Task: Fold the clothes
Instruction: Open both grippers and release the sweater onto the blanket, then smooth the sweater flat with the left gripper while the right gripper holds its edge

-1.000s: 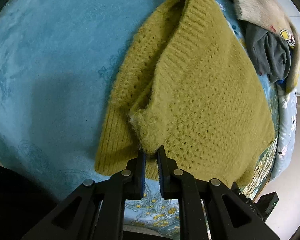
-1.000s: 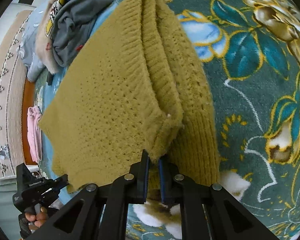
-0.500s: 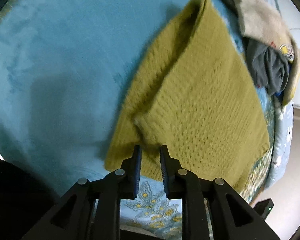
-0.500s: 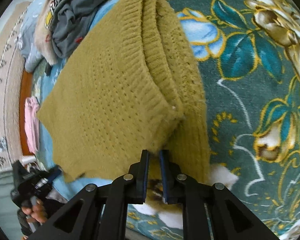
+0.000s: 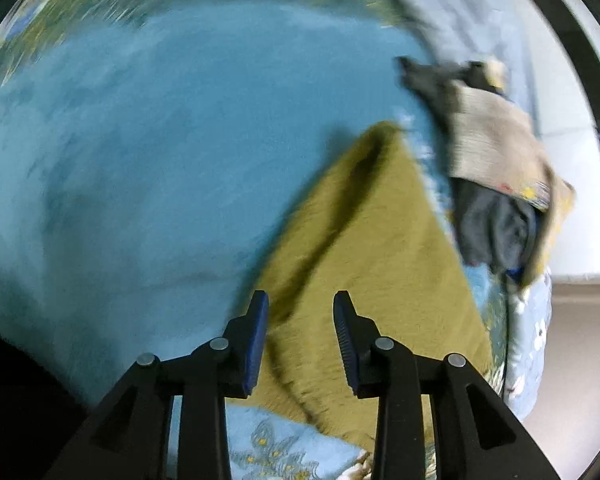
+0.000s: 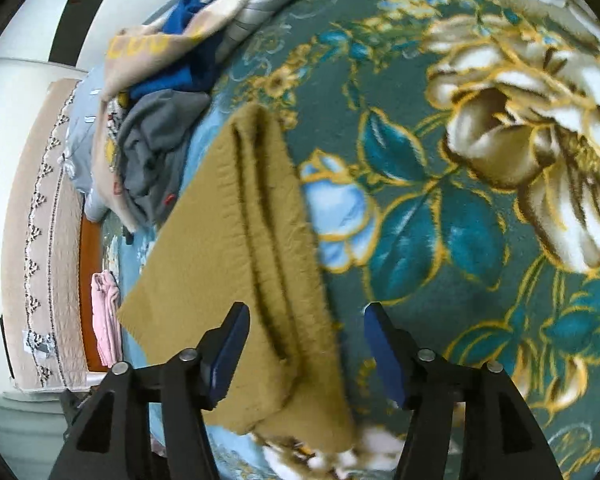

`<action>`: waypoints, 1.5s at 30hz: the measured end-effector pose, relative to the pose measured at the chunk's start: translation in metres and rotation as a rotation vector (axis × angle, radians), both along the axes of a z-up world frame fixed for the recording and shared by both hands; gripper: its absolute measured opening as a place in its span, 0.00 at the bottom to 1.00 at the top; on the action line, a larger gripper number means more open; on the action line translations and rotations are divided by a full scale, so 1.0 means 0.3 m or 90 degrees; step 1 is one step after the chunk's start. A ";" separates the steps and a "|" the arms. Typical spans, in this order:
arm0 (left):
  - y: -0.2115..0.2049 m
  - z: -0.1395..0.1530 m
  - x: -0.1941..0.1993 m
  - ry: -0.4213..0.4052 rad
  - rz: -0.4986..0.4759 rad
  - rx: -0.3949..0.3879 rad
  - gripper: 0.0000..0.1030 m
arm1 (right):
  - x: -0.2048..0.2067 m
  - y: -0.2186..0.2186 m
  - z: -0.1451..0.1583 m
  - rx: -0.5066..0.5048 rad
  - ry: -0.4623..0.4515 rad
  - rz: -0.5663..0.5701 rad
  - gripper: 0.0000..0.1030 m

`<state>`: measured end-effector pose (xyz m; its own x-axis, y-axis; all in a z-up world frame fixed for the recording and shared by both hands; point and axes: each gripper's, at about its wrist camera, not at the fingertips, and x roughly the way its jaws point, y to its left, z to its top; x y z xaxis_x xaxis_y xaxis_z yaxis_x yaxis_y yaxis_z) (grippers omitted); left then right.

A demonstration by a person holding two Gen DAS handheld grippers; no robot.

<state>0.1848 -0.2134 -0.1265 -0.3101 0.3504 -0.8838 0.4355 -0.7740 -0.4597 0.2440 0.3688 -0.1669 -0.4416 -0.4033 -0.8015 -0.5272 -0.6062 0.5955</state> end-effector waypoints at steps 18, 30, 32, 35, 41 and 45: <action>0.662 -0.111 0.138 -0.110 -0.489 -0.029 0.33 | -0.073 -0.021 -0.013 -0.011 0.055 0.045 0.62; 0.472 0.010 -0.017 0.019 -0.333 0.075 0.33 | -0.414 -0.045 0.084 0.008 0.149 0.090 0.62; 0.384 0.026 -0.092 0.042 -0.257 0.089 0.33 | -0.444 -0.068 0.071 0.003 0.146 0.097 0.62; 0.232 0.040 -0.180 0.072 -0.124 0.137 0.33 | -0.469 -0.089 0.047 -0.008 0.137 0.107 0.62; 0.188 -0.053 -0.467 0.081 -0.031 0.132 0.34 | -0.482 -0.086 0.017 -0.018 0.119 0.096 0.62; 0.166 -0.134 -0.533 0.063 -0.006 0.105 0.34 | -0.494 -0.067 0.000 -0.015 0.107 0.074 0.62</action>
<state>0.0249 -0.1635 -0.1668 -0.3881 0.4921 -0.7793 0.3747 -0.6883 -0.6212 0.0958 0.3486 -0.1668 -0.5178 -0.4767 -0.7104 -0.3471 -0.6419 0.6837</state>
